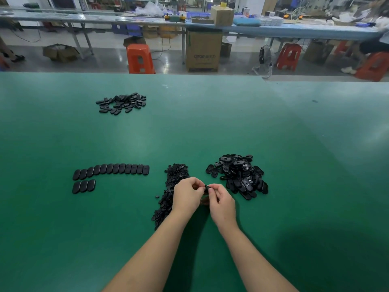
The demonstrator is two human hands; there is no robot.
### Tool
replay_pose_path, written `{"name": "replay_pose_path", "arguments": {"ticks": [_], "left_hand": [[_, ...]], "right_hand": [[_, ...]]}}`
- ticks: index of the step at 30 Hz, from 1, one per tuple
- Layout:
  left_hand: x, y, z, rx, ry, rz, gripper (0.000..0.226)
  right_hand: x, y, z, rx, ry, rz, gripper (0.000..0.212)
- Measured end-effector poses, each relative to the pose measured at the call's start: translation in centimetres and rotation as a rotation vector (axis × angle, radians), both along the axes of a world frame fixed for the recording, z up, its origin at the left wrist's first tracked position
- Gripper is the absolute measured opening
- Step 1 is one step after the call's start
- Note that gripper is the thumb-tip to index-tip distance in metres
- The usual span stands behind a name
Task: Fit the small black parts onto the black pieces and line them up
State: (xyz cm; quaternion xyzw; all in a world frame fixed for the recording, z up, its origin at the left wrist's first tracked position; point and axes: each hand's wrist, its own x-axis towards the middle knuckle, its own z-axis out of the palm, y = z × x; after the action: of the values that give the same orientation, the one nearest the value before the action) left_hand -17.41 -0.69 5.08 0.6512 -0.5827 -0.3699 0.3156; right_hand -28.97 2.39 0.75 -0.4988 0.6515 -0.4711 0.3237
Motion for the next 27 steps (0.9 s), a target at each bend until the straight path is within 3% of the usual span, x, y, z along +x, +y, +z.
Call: {"name": "replay_pose_path", "arguments": {"ticks": [7,18,22,24,27], "left_hand": [[0.5,-0.8,0.1,-0.020,-0.067,0.010,0.015],[0.2,-0.6,-0.5,0.266,0.397,0.153,0.009],[-0.1,-0.4,-0.3,0.306,0.505,0.216,0.018],[-0.4,-0.3,-0.2,0.268,0.479,0.245,0.021],[-0.7,-0.1,-0.2,0.146,0.265,0.190,0.009]], "right_hand": [[-0.1,0.1,0.0,0.023,-0.074,0.015,0.019],[-0.1,0.1,-0.1,0.023,-0.066,0.014,0.014],[-0.1,0.1,-0.1,0.027,-0.054,0.014,0.016],[-0.1,0.1,-0.1,0.025,-0.051,0.006,0.016],[0.0,0.1,-0.1,0.029,-0.067,0.004,0.016]]}}
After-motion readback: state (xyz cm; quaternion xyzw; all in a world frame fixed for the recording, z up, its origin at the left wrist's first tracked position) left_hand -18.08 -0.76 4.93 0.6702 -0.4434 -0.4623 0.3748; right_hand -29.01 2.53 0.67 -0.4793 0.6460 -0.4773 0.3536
